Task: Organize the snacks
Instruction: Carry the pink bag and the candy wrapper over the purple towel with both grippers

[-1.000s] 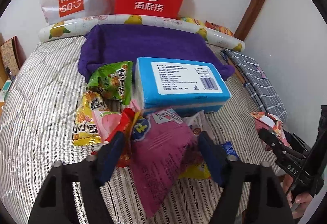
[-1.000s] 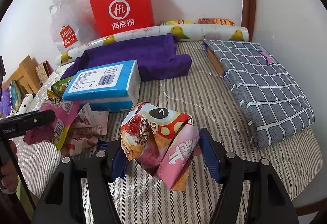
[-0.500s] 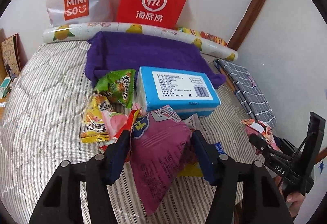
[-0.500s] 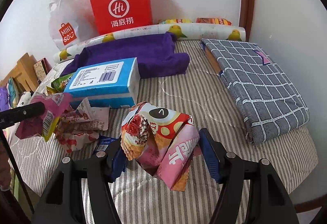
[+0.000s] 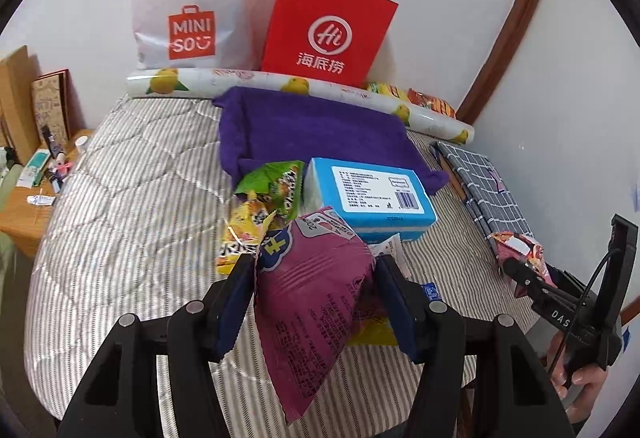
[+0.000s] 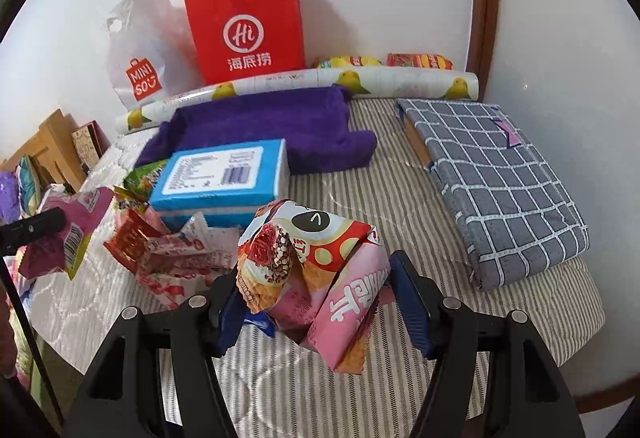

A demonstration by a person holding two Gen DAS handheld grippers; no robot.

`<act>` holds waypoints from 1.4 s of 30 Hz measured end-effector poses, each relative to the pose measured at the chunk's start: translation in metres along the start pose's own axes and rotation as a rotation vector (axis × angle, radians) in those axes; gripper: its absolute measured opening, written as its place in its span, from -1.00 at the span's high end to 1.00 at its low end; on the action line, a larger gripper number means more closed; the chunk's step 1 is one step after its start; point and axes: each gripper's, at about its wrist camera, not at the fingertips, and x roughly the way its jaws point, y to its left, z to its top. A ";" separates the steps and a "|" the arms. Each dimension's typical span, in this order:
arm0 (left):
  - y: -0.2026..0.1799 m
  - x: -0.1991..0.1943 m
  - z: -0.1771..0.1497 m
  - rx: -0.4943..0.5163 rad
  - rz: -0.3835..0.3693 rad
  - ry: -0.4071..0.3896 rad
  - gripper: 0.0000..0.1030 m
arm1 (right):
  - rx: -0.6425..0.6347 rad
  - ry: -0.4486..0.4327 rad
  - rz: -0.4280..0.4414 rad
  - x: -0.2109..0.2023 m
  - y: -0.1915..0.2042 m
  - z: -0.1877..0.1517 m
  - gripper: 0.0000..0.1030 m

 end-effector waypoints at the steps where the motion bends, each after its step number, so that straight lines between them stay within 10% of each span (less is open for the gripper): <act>1: 0.001 -0.003 0.001 -0.003 0.002 -0.005 -0.16 | -0.001 -0.002 0.002 -0.002 0.002 0.002 -0.27; 42: -0.004 0.034 0.150 0.018 -0.007 -0.065 -0.16 | -0.069 -0.108 0.046 0.037 0.031 0.165 -0.27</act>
